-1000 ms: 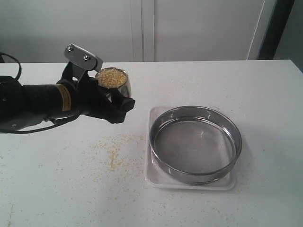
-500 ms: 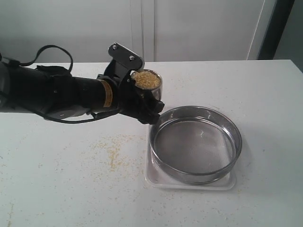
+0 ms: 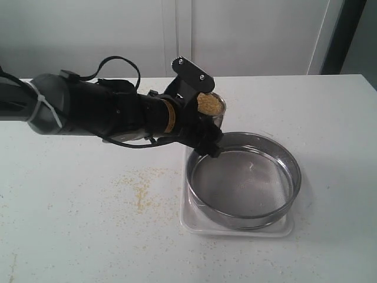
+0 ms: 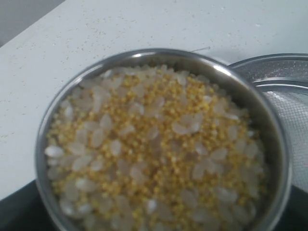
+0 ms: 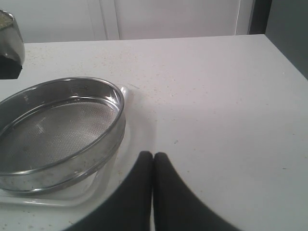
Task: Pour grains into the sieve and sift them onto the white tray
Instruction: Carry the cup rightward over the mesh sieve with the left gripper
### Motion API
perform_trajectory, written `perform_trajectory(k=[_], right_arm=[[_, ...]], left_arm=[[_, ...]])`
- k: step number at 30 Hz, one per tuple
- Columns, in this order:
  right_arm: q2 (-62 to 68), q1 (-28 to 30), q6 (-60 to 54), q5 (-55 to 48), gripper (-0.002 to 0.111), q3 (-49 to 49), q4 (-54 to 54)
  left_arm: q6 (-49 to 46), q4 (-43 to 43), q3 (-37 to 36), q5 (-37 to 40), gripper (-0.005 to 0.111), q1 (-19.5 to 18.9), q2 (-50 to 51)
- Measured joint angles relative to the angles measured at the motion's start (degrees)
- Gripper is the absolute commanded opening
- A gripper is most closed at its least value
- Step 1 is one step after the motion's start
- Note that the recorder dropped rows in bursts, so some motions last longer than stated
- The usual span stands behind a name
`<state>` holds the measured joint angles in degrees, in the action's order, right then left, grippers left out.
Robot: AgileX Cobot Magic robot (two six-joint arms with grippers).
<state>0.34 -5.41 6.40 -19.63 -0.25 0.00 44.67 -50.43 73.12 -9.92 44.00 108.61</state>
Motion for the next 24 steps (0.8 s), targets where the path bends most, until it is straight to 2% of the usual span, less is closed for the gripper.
perform_trajectory(k=[10,24], right_arm=[[0.00,0.00,0.00,0.00,0.000,0.00,0.00],[0.00,0.00,0.00,0.00,0.000,0.00,0.00]], left_arm=[[-0.22,-3.42,5.16,5.47,0.000,3.11,3.48],[-0.22,-10.44,6.70,9.29,0.000,3.34,5.88]])
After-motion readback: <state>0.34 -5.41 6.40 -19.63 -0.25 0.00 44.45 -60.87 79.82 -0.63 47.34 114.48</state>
